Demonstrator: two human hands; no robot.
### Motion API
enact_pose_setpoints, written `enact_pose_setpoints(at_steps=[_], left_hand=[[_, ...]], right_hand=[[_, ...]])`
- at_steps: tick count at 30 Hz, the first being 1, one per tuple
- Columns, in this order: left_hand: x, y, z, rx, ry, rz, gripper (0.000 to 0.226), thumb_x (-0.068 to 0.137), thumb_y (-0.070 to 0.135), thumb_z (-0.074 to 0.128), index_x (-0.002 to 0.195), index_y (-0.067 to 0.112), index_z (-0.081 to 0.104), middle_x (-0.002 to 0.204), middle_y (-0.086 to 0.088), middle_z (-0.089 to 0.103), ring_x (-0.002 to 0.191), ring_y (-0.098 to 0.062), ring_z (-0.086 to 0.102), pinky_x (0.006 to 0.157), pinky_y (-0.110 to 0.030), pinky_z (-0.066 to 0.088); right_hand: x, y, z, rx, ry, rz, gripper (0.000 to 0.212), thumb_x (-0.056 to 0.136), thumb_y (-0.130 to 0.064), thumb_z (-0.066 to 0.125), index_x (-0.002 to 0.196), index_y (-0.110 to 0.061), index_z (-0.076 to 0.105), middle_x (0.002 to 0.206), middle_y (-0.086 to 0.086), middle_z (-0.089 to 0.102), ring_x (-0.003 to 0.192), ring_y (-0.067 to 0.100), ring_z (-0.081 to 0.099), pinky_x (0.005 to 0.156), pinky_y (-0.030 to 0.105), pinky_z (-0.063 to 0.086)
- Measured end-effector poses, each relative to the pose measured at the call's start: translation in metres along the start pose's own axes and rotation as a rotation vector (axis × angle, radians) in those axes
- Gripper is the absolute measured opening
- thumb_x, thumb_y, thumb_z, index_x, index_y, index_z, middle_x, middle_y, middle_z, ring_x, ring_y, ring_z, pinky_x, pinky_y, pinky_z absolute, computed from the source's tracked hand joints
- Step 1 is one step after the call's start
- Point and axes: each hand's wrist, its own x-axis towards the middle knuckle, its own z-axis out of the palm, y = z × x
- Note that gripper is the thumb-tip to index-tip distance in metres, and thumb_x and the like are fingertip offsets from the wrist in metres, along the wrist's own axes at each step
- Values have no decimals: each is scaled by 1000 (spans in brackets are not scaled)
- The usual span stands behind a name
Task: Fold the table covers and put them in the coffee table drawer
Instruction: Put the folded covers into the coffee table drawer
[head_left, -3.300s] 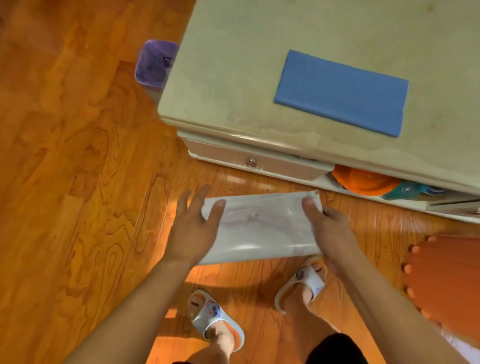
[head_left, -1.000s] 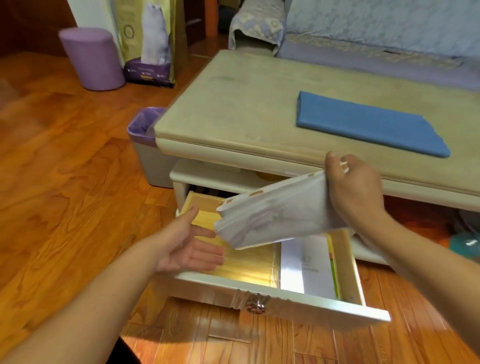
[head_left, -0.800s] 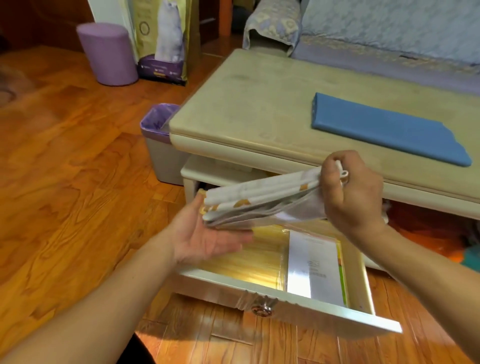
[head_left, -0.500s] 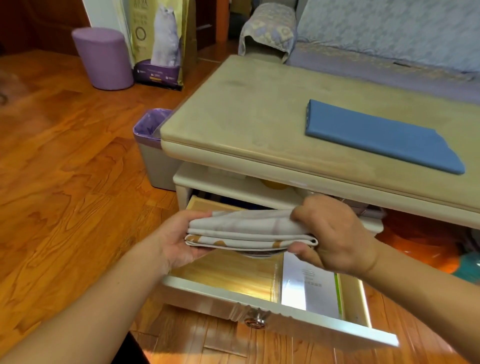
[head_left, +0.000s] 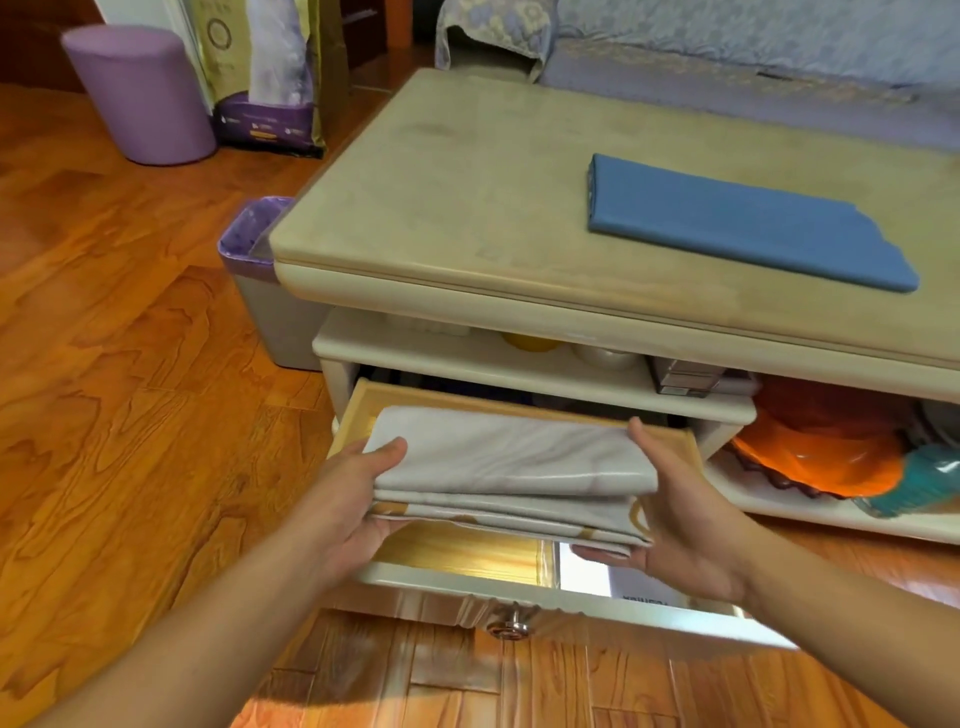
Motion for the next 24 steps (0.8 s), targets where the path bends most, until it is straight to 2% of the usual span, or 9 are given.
enact_pose_setpoints(at_steps=[4, 7, 10, 12, 15, 17, 19, 21, 24], left_hand=[[21, -10, -14, 133, 87, 9, 49, 95, 15, 69, 140, 24, 52, 126, -10, 70, 108, -33, 70, 96, -56, 55], [32, -10, -18, 241, 72, 0, 50, 95, 18, 70, 140, 30, 51, 124, -5, 70, 110, -30, 69, 99, -53, 54], [47, -3, -12, 497, 97, 117, 38, 98, 18, 65, 135, 25, 58, 115, 1, 72, 102, -20, 68, 97, -40, 52], [56, 0, -5, 813, 172, 287, 39, 102, 22, 59, 140, 21, 52, 128, -4, 65, 109, -22, 62, 96, -36, 48], [62, -20, 1, 1592, 317, 645, 60, 102, 25, 48, 157, 22, 24, 160, -15, 29, 145, -36, 32, 117, -46, 34], [66, -38, 6, 1933, 88, 704, 65, 106, 41, 36, 161, 30, 4, 169, -11, -7, 155, -37, -7, 127, -48, 5], [73, -46, 7, 1991, -109, 483, 68, 105, 56, 25, 159, 38, -14, 163, -4, -31, 151, -29, -29, 125, -45, -10], [84, -48, 1, 2018, -146, 356, 77, 102, 63, 27, 154, 41, -24, 158, -1, -41, 147, -28, -35, 124, -45, -12], [85, -48, 4, 2123, -170, 281, 95, 96, 69, 41, 152, 41, -30, 154, -1, -46, 147, -31, -36, 124, -46, -11]], right_hand=[[23, 5, -6, -268, 40, 135, 63, 86, -28, 77, 141, -8, 53, 128, 24, 63, 104, 37, 68, 83, 51, 61], [48, 20, -7, -420, 199, 165, 46, 92, -17, 71, 129, 5, 57, 95, 17, 70, 83, 29, 70, 82, 42, 61], [68, 26, -2, -453, 287, 109, 31, 94, -8, 68, 121, 3, 58, 96, 14, 68, 88, 28, 68, 91, 46, 58], [85, 24, 0, -451, 318, 72, 27, 95, -7, 66, 120, 1, 58, 109, 15, 67, 97, 29, 69, 94, 47, 57], [110, 22, 10, -472, 356, 62, 30, 95, -8, 67, 120, 0, 51, 127, 15, 54, 111, 31, 62, 85, 41, 61], [122, 19, 14, -581, 395, 69, 34, 96, -12, 67, 124, -3, 50, 124, 15, 54, 108, 31, 62, 85, 40, 61], [126, 15, 19, -922, 440, 44, 34, 98, -29, 64, 120, -4, 55, 124, 15, 59, 99, 30, 67, 85, 40, 60], [123, 14, 17, -1497, 479, -33, 56, 100, -52, 51, 132, -6, 51, 144, 18, 44, 106, 32, 64, 86, 40, 56], [112, 33, 6, -2218, 424, -369, 59, 103, -44, 42, 153, -16, 26, 161, 18, 10, 135, 42, 38, 96, 50, 49]])
